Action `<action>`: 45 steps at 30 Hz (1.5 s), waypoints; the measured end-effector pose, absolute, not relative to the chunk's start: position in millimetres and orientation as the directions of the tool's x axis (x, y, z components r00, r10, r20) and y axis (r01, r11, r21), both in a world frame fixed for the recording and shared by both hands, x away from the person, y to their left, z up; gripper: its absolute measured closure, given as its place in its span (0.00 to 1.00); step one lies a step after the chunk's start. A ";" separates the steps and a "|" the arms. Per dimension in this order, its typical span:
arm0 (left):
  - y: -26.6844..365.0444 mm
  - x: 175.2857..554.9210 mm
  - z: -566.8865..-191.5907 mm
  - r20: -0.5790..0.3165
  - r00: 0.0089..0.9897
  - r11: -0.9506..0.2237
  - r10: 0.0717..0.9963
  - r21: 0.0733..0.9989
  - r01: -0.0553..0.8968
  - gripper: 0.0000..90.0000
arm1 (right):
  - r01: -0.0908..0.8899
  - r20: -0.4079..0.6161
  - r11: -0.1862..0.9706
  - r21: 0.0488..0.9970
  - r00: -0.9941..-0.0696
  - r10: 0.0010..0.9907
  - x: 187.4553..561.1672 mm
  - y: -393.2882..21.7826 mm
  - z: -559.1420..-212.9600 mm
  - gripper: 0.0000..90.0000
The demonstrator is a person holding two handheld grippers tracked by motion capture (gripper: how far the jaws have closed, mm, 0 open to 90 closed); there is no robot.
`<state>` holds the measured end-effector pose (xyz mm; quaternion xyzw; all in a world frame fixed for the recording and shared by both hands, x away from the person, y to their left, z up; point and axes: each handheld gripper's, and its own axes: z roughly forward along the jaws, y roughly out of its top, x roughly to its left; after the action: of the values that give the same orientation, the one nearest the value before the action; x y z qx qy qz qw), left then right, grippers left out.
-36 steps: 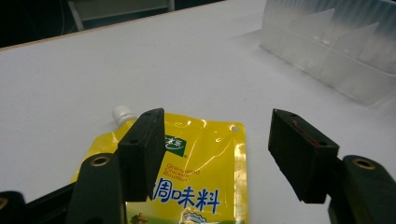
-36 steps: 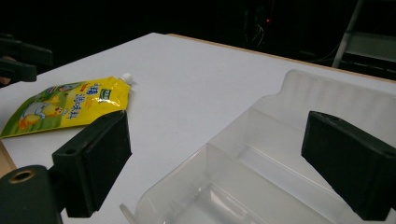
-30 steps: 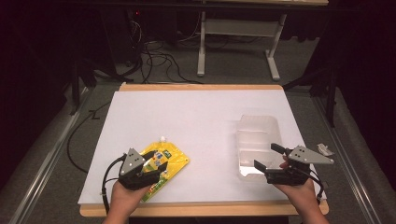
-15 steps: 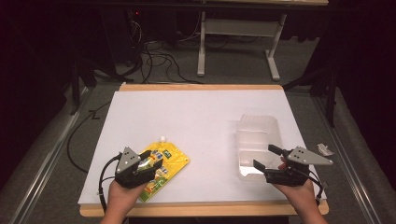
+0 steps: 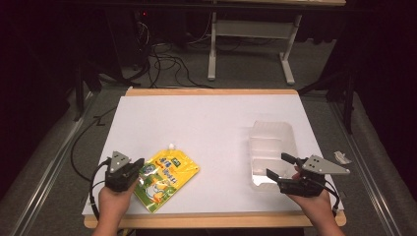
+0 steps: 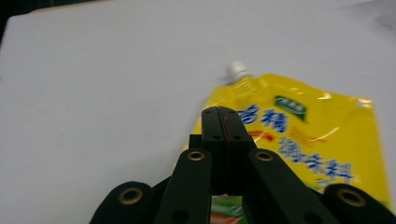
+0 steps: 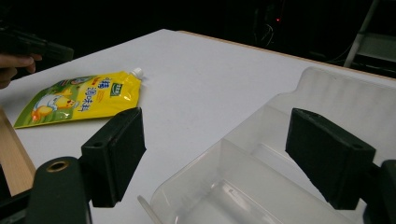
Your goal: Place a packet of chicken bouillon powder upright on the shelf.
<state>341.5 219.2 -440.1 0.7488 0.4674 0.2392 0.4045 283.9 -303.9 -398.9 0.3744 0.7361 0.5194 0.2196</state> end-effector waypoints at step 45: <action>164.7 331.7 -468.2 -0.115 0.712 -0.495 0.692 0.643 0.585 1.00 | 0.316 0.062 0.180 0.932 -0.625 0.778 281.7 -302.4 -396.6 0.27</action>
<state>331.7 164.7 -468.2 0.8608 0.3710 0.0791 0.3392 281.7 -302.4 -396.6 0.3720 0.7354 0.5213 0.2217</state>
